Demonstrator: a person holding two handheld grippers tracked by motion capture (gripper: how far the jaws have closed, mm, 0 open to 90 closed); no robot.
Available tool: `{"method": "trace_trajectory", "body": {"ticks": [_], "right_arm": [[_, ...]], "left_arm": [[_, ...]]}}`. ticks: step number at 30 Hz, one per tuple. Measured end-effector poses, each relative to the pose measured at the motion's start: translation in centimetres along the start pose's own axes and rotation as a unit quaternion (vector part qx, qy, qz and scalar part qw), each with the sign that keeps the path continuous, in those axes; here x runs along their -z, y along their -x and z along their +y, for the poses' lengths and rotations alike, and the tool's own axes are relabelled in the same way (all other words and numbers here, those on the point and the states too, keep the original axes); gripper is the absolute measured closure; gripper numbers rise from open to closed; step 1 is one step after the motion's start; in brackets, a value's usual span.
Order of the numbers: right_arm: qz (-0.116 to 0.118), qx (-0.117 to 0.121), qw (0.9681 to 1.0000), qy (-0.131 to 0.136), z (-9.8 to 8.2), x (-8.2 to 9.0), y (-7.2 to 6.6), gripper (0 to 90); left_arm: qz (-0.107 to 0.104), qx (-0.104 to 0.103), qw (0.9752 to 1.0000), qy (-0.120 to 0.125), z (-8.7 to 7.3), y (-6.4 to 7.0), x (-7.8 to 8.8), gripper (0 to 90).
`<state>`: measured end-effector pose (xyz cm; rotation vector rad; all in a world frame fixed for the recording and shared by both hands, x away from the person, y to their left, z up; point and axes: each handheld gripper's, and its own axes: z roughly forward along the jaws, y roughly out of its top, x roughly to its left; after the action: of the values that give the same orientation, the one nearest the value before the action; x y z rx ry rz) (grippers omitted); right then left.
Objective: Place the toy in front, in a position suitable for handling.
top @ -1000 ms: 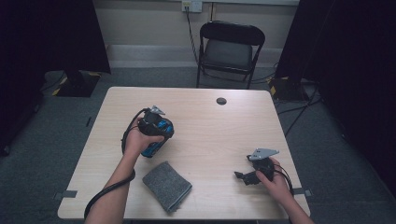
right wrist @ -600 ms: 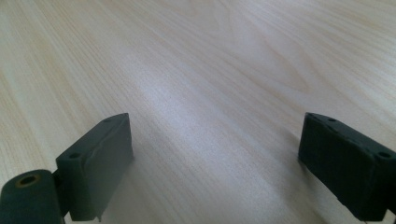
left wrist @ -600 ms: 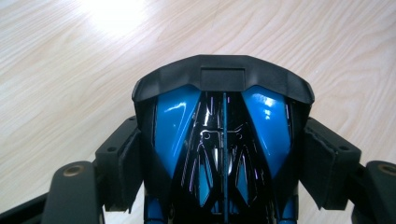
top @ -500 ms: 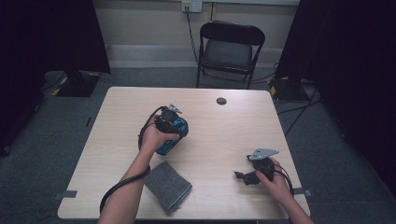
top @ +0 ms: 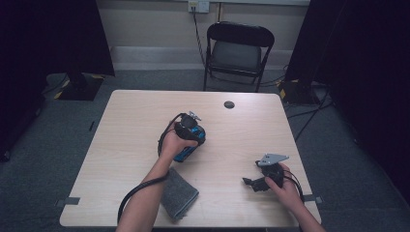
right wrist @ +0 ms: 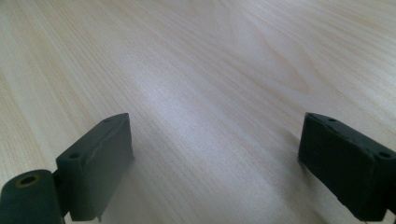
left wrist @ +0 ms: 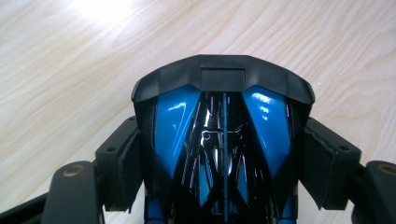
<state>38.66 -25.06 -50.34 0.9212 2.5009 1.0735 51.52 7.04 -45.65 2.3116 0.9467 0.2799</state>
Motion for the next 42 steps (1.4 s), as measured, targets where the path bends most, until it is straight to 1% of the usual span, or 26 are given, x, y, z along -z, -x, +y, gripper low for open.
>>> {"method": "trace_trajectory", "body": {"ticks": [2,4,7,10,12,15,16,18,19,20,22,25,26,28,32,37,42], "right_arm": [[0.001,0.001,1.0000,0.000,0.0,0.0,0.0,9.2],[0.001,0.001,1.0000,0.000,0.0,0.0,0.0,9.2],[0.001,0.001,1.0000,0.000,0.0,0.0,0.0,9.3],[0.001,0.001,1.0000,0.000,0.0,0.0,0.0,9.2],[0.002,0.002,1.0000,0.000,0.0,0.0,0.0,9.2],[0.002,0.002,1.0000,0.000,0.0,0.0,0.0,9.2],[0.002,0.002,1.0000,0.000,0.0,0.0,0.0,9.3],[0.002,0.002,1.0000,0.000,0.0,0.0,0.0,9.2],[0.002,0.002,1.0000,0.000,0.0,0.0,0.0,9.2],[0.002,0.002,1.0000,0.000,0.0,0.0,0.0,9.2],[0.002,0.002,1.0000,0.000,0.0,0.0,0.0,9.2],[0.002,0.002,1.0000,0.000,0.0,0.0,0.0,9.2],[0.002,0.002,1.0000,0.000,0.0,0.0,0.0,9.2],[0.002,0.002,1.0000,0.000,0.0,0.0,0.0,9.2],[0.002,0.002,1.0000,0.000,0.0,0.0,0.0,9.2],[0.002,0.002,1.0000,0.000,0.0,0.0,0.0,9.2],[0.002,0.002,1.0000,0.000,0.0,0.0,0.0,9.2]], "left_arm": [[-0.005,-0.003,1.0000,-0.005,0.1,0.3,-0.5,25.4],[-0.004,-0.007,0.9999,-0.008,0.2,0.7,-1.2,25.4],[-0.003,-0.012,0.9999,-0.012,0.3,0.9,-1.6,25.4],[-0.001,-0.009,0.9999,-0.012,0.4,1.0,-1.9,25.4],[0.001,-0.016,0.9997,-0.019,0.5,1.2,-2.3,25.3],[0.004,-0.016,0.9997,-0.019,0.4,1.3,-2.6,25.3],[0.001,-0.010,0.9998,-0.018,0.3,1.3,-2.8,25.3],[0.000,-0.007,0.9998,-0.019,0.2,1.2,-2.9,25.2],[0.002,-0.007,0.9998,-0.017,0.2,1.1,-3.0,25.2],[-0.001,-0.002,0.9999,-0.015,0.2,1.2,-3.0,25.2],[0.000,0.000,0.9999,-0.012,0.2,1.2,-3.1,25.2],[0.005,-0.004,0.9999,-0.013,0.3,1.2,-3.3,25.1],[0.005,-0.001,0.9999,-0.015,0.3,1.3,-3.3,25.1],[0.009,-0.004,0.9998,-0.016,0.2,1.3,-3.6,25.1],[0.015,0.003,0.9998,-0.012,0.0,1.4,-3.8,25.0],[0.015,0.003,0.9998,-0.009,-0.1,1.3,-3.8,24.9],[0.014,0.008,0.9998,-0.008,-0.1,1.3,-3.8,24.6]]}}
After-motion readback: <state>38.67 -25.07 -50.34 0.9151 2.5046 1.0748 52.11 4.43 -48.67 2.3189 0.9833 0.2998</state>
